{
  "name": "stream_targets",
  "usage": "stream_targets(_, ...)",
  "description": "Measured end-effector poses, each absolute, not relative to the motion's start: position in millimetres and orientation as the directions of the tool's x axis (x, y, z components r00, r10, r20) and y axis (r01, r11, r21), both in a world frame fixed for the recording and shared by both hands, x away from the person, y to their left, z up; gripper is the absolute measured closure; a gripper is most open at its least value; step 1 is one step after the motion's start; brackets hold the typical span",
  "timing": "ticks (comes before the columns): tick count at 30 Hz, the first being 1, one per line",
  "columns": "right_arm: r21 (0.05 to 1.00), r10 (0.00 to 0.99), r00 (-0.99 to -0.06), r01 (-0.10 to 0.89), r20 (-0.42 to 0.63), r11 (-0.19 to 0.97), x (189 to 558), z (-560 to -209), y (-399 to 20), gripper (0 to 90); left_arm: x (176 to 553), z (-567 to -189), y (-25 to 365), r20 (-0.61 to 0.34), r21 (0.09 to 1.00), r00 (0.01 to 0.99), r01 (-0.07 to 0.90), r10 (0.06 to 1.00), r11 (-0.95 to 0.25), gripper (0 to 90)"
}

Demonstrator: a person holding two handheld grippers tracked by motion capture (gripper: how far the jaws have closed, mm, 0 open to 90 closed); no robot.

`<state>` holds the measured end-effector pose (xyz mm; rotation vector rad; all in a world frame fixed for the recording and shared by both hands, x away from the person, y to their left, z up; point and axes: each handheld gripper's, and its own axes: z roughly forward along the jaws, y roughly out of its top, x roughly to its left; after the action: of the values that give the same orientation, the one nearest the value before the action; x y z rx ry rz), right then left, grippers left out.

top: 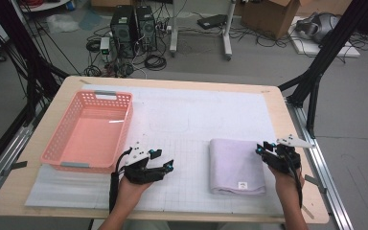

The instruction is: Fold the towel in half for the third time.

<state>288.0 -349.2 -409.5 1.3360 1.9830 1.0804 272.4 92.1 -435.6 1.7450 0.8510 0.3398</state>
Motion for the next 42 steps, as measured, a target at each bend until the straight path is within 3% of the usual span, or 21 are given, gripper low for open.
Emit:
stream_targets(9,0.789,0.835,-0.548,0.531,0.041,0.309,239,-420,-336,69.9,273,-435,94,-0.186,0.921,0.696,0.369,0.694,-0.123,36.9)
stream_targets(16,0.75,0.841,-0.54,0.552,-0.011,0.365,223,-430,-349,74.4,276,-434,96,-0.2,0.918,0.688,0.38,0.698,-0.112,33.9)
stream_targets(18,0.756,0.85,-0.527,0.554,-0.007,0.35,219,-429,-356,73.5,277,-434,96,-0.197,0.917,0.671,0.384,0.715,-0.109,27.0)
stream_targets(22,0.814,0.868,-0.496,0.519,0.037,0.262,212,-417,-369,66.6,278,-433,97,-0.198,0.92,0.681,0.376,0.705,-0.106,24.1)
stream_targets(32,0.852,0.903,-0.429,0.478,0.014,0.214,218,-412,-377,29.4,277,-432,97,-0.187,0.925,0.681,0.365,0.707,-0.107,22.5)
stream_targets(36,0.851,0.904,-0.426,0.481,0.02,0.208,218,-413,-378,24.6,275,-431,97,-0.176,0.932,0.675,0.349,0.716,-0.1,21.8)
stream_targets(42,0.858,0.906,-0.422,0.471,0.016,0.204,217,-412,-380,24.2,275,-431,95,-0.173,0.935,0.697,0.339,0.696,-0.107,21.9)
